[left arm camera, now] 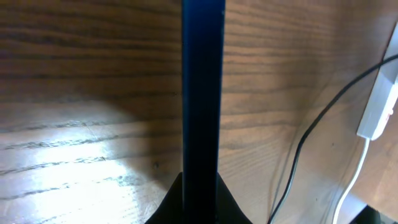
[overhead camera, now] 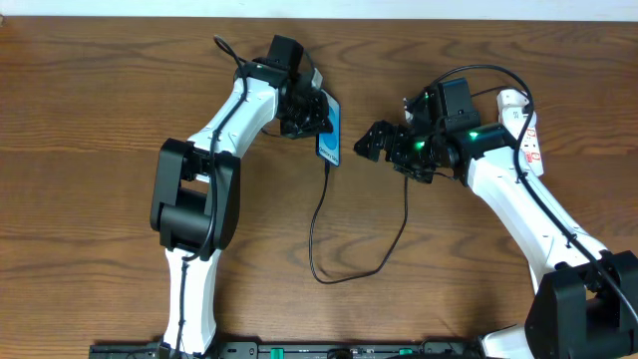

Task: Plug charger to phone and switch on socket
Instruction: 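Lower the phone flat onto the table with the left gripper and release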

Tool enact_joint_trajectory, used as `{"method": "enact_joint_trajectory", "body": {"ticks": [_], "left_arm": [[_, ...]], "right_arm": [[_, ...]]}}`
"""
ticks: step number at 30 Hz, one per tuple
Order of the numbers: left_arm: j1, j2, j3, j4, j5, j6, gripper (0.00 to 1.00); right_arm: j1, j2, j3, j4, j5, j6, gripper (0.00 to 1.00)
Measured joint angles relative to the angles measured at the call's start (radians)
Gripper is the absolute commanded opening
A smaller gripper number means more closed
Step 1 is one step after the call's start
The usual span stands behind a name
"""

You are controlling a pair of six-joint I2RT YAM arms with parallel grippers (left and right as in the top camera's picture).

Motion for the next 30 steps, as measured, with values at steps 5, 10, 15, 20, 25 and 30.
{"method": "enact_joint_trajectory", "body": {"ticks": [5,10,15,20,25,30], "left_arm": [[-0.010,0.000,-0.006,0.008,-0.014,-0.020,0.07],[-0.039,0.000,-0.048,0.041,-0.017,-0.023,0.07],[-0.052,0.000,-0.069,0.061,-0.016,-0.023,0.07],[-0.052,0.000,-0.069,0.061,-0.017,-0.026,0.17],[-0.052,0.000,-0.072,0.058,-0.017,-0.024,0.17],[-0.052,0.000,-0.072,0.048,-0.018,-0.025,0.29]], "right_arm": [[0.003,0.000,0.000,0.000,0.012,0.000,0.99],[0.005,0.000,0.000,0.000,0.024,0.000,0.99],[0.005,0.000,0.000,0.000,0.029,0.000,0.99],[0.005,0.000,0.000,0.000,0.031,0.000,0.99],[0.005,0.000,0.000,-0.001,0.031,0.000,0.99],[0.005,0.000,0.000,-0.002,0.031,0.000,0.99]]}}
